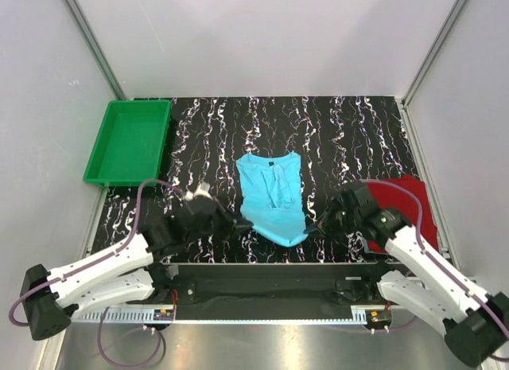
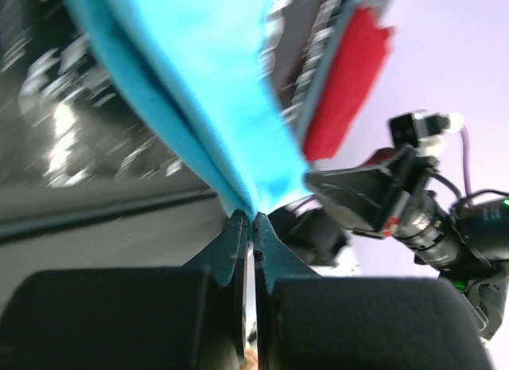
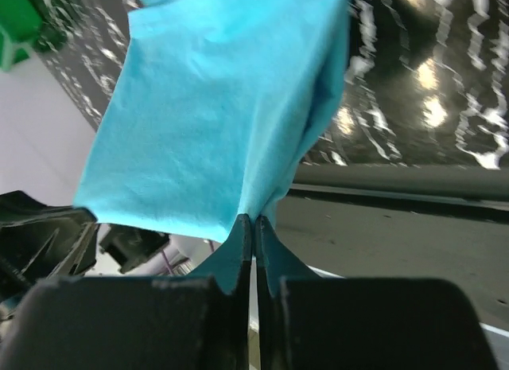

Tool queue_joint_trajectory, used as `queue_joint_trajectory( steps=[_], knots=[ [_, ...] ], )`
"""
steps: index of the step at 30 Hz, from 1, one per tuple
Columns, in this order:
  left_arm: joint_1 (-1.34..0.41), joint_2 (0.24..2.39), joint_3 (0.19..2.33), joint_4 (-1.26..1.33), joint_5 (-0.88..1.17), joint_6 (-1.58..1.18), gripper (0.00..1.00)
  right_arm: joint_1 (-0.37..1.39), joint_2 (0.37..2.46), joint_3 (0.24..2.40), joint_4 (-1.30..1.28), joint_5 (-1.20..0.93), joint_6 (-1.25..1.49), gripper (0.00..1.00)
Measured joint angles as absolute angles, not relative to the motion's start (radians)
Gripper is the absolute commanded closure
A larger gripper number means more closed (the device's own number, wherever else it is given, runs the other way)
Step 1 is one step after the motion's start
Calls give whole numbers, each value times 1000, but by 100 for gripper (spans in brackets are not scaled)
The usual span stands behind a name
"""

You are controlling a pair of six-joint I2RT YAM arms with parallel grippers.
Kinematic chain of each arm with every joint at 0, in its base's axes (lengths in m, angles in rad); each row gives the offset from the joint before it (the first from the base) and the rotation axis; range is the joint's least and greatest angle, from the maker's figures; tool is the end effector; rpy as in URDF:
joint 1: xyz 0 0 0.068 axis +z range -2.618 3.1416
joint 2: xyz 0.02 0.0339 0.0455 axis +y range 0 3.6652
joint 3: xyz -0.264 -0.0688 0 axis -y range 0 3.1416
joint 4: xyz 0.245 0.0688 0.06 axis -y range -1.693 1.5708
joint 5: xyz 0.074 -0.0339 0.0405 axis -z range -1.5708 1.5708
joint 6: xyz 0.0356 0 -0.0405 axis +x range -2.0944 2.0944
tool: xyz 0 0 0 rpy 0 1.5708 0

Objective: Fold and stack the t-shirts
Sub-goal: Fold the tshirt

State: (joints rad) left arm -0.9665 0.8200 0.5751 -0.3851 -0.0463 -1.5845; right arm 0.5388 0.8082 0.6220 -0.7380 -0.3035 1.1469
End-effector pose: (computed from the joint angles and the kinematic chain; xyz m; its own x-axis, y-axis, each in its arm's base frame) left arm 0.1040 -0.1477 0.2408 -0.7961 -0.6049 -0.0162 -0.3457 0.4766 -0.8083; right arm 0.1272 0.0884 0.2318 -0.8690 0.4939 -0.0304 0.3595 0.6722 0.6473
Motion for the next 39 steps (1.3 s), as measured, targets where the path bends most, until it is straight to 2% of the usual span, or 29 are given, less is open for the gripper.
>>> queue_joint_trajectory(
  steps=[7, 15, 27, 39],
  knots=[
    [-773, 942, 741, -363, -15, -1433, 100, 507, 1034, 852, -725, -303, 1056, 100],
    [-568, 1132, 840, -333, 104, -1338, 100, 306, 1247, 1001, -716, -404, 942, 100],
    [-399, 1387, 991, -229, 271, -1286, 100, 180, 1556, 1224, -692, -579, 842, 100],
    [-338, 1653, 1182, -161, 365, -1282, 100, 115, 1806, 1417, -692, -672, 801, 100]
  ],
)
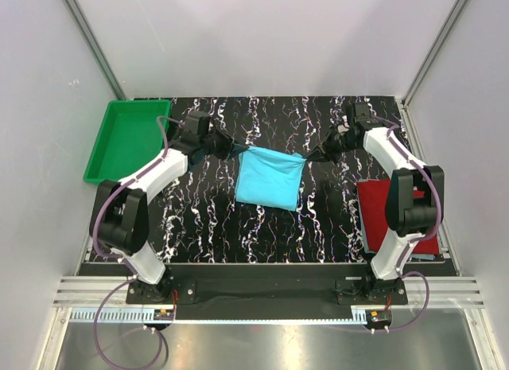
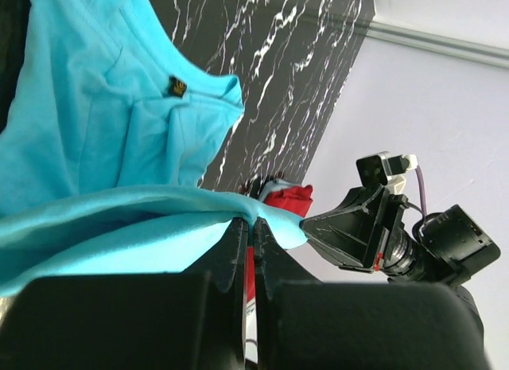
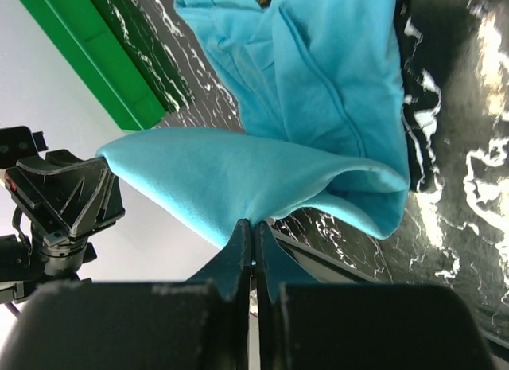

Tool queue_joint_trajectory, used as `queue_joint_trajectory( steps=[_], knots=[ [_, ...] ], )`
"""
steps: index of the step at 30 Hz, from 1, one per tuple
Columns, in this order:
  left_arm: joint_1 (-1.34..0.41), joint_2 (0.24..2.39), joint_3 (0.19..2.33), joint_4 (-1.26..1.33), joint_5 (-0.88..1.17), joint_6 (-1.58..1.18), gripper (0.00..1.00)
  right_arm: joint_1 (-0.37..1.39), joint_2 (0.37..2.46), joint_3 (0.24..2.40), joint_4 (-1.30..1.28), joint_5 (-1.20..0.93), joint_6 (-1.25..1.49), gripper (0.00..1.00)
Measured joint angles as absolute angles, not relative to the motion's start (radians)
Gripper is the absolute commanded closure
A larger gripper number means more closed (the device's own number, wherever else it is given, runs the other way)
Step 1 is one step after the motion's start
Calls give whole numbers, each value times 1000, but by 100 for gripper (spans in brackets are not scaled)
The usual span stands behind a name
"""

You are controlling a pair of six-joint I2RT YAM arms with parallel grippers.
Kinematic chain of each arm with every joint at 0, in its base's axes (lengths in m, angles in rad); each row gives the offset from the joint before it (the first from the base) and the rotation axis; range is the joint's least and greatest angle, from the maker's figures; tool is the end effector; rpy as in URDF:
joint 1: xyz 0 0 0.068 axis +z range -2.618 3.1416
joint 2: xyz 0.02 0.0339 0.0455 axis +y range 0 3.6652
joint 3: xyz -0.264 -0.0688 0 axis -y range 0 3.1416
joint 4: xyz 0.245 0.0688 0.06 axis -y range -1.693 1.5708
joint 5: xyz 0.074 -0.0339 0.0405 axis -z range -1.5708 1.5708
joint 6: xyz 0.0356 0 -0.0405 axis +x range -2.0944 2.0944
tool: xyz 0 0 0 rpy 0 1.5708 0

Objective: Fold and stack the t-shirts
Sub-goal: Fold the tshirt

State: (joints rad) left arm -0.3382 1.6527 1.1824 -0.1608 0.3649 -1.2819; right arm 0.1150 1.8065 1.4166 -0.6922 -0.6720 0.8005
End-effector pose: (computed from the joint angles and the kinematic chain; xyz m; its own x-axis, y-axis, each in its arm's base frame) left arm 0.3484 -0.1360 0.2558 -0.7162 -0.6973 -0.0282 -0.3678 0.4115 -0.8339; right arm 0.3738 0.0655 0.2426 -0.8836 0.4633 0.0676 0.3648 0.5907 0.7197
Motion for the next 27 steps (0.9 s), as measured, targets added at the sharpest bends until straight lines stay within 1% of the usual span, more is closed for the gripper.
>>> queue_joint_trajectory(
  steps=[6, 14, 15, 16, 18, 19, 21, 22, 23, 25, 27],
  knots=[
    [-318, 1753, 1253, -153, 387, -1279, 100, 93, 1918, 1505, -692, -702, 786, 100],
    [-289, 1883, 1350, -134, 410, -1266, 99, 89, 2052, 1611, -688, -723, 766, 96],
    [-284, 1902, 1365, -133, 414, -1263, 98, 88, 2071, 1626, -685, -725, 763, 95],
    [-280, 1922, 1379, -130, 417, -1260, 94, 88, 2085, 1637, -683, -726, 762, 95],
    [-272, 1959, 1402, -118, 424, -1253, 92, 85, 2129, 1677, -684, -727, 757, 94],
    [-266, 1986, 1422, -115, 433, -1248, 86, 83, 2151, 1699, -685, -727, 756, 90],
    [-257, 2047, 1475, -111, 455, -1234, 84, 77, 2195, 1741, -682, -728, 757, 83],
    [-254, 2077, 1506, -115, 463, -1228, 80, 73, 2215, 1760, -683, -727, 756, 79],
    [-250, 2117, 1546, -115, 469, -1217, 68, 69, 2244, 1792, -686, -726, 757, 73],
    [-241, 2196, 1626, -120, 479, -1184, 63, 56, 2318, 1877, -681, -725, 756, 69],
    [-232, 2277, 1733, -168, 489, -1141, 60, 41, 2402, 1991, -693, -723, 756, 60]
  ],
)
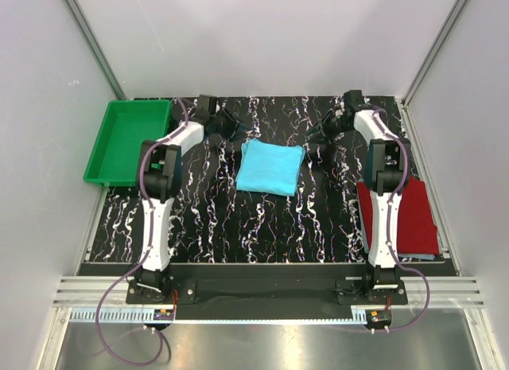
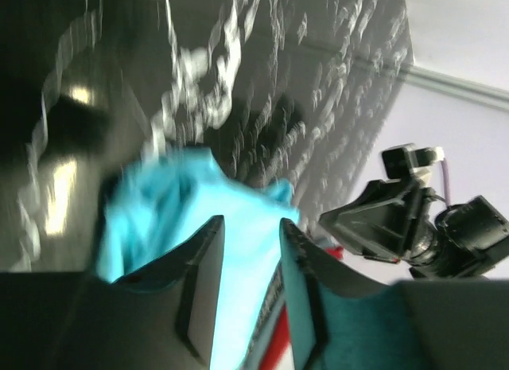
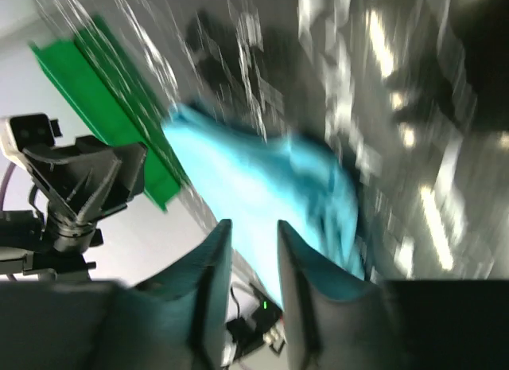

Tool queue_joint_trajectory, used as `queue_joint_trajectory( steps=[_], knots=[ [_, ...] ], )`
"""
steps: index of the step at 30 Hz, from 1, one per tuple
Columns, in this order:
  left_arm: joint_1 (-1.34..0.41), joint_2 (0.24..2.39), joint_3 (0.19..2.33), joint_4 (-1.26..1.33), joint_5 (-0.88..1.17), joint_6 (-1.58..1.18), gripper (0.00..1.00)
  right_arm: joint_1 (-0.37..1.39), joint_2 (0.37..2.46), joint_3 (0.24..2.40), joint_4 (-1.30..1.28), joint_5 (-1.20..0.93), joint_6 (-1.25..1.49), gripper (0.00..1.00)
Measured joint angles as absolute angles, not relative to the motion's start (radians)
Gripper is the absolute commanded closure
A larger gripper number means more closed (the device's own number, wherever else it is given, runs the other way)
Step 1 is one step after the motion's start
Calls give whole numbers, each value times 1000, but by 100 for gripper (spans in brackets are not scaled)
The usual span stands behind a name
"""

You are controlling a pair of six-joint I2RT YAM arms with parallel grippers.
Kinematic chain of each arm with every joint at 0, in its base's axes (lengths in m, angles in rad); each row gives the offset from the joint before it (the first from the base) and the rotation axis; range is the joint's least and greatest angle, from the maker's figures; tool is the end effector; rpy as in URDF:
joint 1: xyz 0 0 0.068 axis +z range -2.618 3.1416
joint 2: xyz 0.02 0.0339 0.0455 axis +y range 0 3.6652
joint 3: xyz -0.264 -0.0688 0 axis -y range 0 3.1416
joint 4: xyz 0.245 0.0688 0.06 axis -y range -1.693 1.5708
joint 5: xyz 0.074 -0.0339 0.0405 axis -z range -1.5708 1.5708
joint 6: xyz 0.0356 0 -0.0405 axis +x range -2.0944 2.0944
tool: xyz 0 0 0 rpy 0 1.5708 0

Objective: Fold and stack the t-shirts
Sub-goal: Fold the tshirt, then neatly place the folded tshirt to the corner

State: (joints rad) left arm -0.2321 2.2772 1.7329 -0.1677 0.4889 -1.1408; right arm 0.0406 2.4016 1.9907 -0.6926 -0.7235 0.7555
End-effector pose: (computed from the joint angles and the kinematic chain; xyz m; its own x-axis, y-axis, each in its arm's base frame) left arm 0.4943 -0.1340 0.1699 -0.7642 -0.6440 -0.0367 -0.3490 0.4607 -0.8161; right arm 0.5075 0.0442 0.1588 -0.8745 0.4788 0.0773 0.3726 0.5612 0.7391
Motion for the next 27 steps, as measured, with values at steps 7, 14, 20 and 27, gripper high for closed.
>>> queue_joint_trajectory(
  steps=[7, 14, 20, 27],
  knots=[
    [-215, 2334, 1932, -340, 466, -933, 54, -50, 2592, 2368, -815, -708, 692, 52],
    [-231, 2132, 1802, -296, 543, -788, 55, -36, 2411, 2171, -857, -703, 591, 54],
    [-297, 2089, 1658, -156, 670, -772, 59, 75, 2280, 1861, -671, -809, 652, 73],
    [-330, 2249, 1631, -19, 733, -806, 60, 104, 2383, 1847, -520, -886, 716, 79]
  ],
)
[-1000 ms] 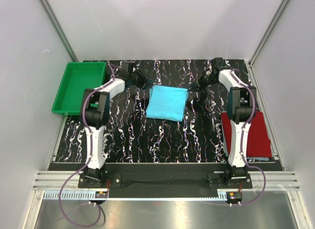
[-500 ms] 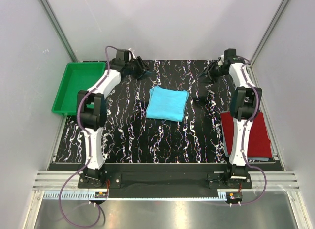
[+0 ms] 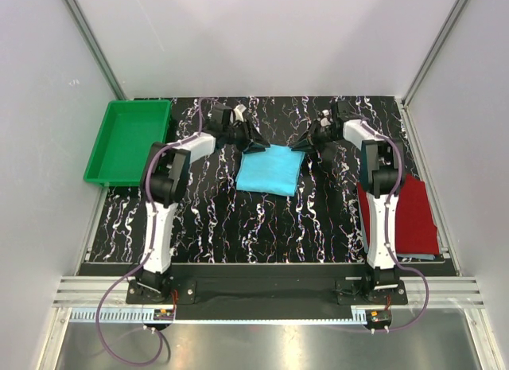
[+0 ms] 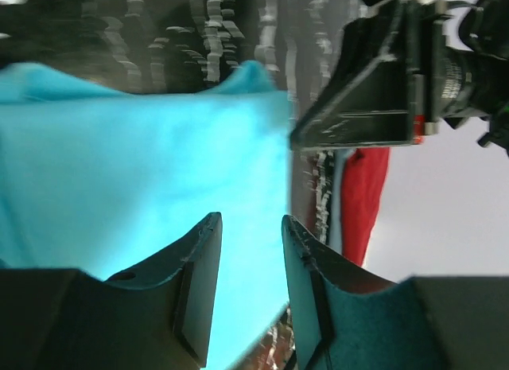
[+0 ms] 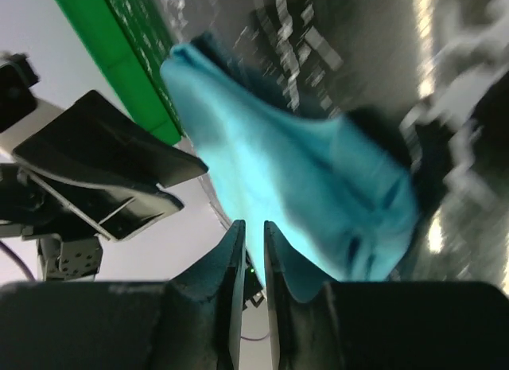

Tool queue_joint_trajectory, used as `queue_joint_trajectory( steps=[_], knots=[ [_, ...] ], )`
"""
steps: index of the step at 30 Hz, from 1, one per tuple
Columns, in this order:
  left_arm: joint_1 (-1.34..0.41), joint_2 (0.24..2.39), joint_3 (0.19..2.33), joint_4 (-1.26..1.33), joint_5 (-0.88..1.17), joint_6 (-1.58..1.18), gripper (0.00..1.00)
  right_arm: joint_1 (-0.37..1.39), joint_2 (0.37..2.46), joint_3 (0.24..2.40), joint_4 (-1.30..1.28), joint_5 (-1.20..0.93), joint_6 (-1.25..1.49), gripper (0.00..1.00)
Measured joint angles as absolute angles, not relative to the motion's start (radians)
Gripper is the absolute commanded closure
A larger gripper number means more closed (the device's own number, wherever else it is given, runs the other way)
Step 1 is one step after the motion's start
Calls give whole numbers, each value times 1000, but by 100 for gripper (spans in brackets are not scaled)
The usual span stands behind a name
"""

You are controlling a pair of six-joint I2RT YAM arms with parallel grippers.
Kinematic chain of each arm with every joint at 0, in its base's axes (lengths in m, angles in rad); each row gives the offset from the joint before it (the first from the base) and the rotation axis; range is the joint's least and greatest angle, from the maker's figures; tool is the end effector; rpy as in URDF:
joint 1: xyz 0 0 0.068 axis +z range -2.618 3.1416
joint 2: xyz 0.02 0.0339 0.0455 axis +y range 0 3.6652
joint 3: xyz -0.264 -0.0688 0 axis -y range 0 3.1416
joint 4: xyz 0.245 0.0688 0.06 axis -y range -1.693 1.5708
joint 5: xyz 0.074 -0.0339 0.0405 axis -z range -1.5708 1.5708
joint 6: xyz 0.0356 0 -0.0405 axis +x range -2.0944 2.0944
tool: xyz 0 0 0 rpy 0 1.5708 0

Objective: Fold and stack the t-shirts
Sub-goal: Neatly place the folded tshirt to the corner

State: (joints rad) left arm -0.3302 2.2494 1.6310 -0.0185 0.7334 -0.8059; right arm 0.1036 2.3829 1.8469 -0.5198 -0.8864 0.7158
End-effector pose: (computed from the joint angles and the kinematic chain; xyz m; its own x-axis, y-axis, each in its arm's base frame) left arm 0.4661 -0.1849 0.1661 -0.9306 -0.2476 -0.2695 0.1134 0.5049 -0.8557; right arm 0.4949 0.0792 0.1376 -0.9452 0.3188 0.0708 0.2323 0.5038 0.8320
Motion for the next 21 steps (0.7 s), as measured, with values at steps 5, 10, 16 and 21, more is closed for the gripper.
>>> queue_joint_trajectory(
  steps=[5, 10, 16, 21],
  knots=[
    [-307, 2406, 1705, 17, 752, -825, 60, 88, 2505, 1899, -453, -918, 739, 80],
    [-270, 2464, 1776, 47, 781, -852, 60, 77, 2600, 2014, -395, -961, 744, 80],
    [-213, 2481, 1835, 25, 786, -843, 55, 41, 2613, 2042, -388, -955, 768, 74],
    [-198, 2395, 1763, -24, 785, -841, 55, 3, 2531, 1999, -491, -871, 748, 64]
  ],
)
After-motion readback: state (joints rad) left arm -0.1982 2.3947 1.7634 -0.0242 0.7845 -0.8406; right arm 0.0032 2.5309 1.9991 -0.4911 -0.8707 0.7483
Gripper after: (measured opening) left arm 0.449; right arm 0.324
